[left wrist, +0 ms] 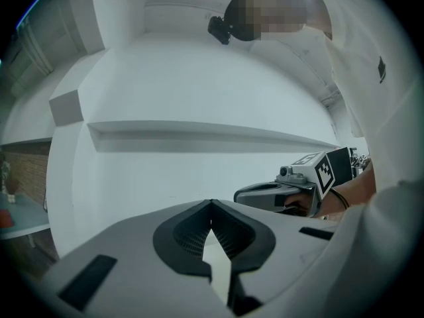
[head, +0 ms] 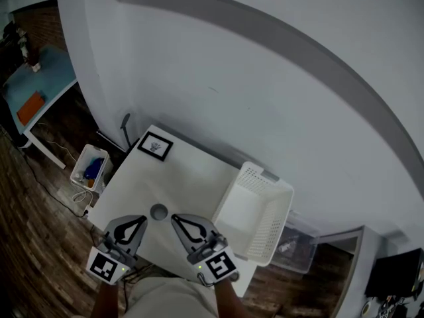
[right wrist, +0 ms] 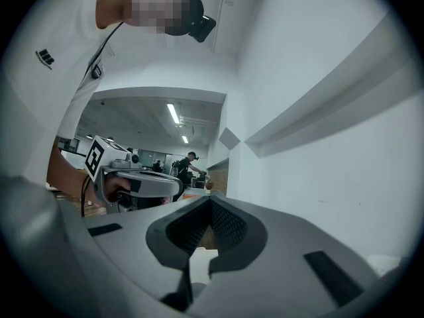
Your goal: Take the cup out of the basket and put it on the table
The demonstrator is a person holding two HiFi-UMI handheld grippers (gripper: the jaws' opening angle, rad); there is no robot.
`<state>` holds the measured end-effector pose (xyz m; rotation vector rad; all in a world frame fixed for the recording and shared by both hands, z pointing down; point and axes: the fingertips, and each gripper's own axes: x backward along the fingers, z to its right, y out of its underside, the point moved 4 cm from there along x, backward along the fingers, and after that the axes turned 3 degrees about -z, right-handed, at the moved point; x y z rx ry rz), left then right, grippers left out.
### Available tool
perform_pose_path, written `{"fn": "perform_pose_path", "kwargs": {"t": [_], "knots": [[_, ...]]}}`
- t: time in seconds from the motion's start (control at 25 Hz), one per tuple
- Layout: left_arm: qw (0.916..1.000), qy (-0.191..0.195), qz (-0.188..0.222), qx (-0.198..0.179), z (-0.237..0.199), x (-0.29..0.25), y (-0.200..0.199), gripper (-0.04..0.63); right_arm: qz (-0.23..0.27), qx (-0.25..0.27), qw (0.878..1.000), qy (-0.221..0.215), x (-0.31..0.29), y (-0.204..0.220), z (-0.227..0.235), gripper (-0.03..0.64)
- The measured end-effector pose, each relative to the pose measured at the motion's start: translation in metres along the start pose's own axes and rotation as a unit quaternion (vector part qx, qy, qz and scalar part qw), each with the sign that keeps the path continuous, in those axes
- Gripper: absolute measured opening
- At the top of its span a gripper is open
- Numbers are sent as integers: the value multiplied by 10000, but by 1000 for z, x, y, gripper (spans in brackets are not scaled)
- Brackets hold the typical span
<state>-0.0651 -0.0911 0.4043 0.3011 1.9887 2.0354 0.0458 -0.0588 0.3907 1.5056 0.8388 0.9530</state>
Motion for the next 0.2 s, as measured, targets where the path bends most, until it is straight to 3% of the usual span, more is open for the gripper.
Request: {"fn": "perform_pose_path", "kwargs": {"t": [0.2], "knots": [[10000,-53,32,0,-2,-2,0,0,16,19,10000,-9,-1,1,1,8]]}}
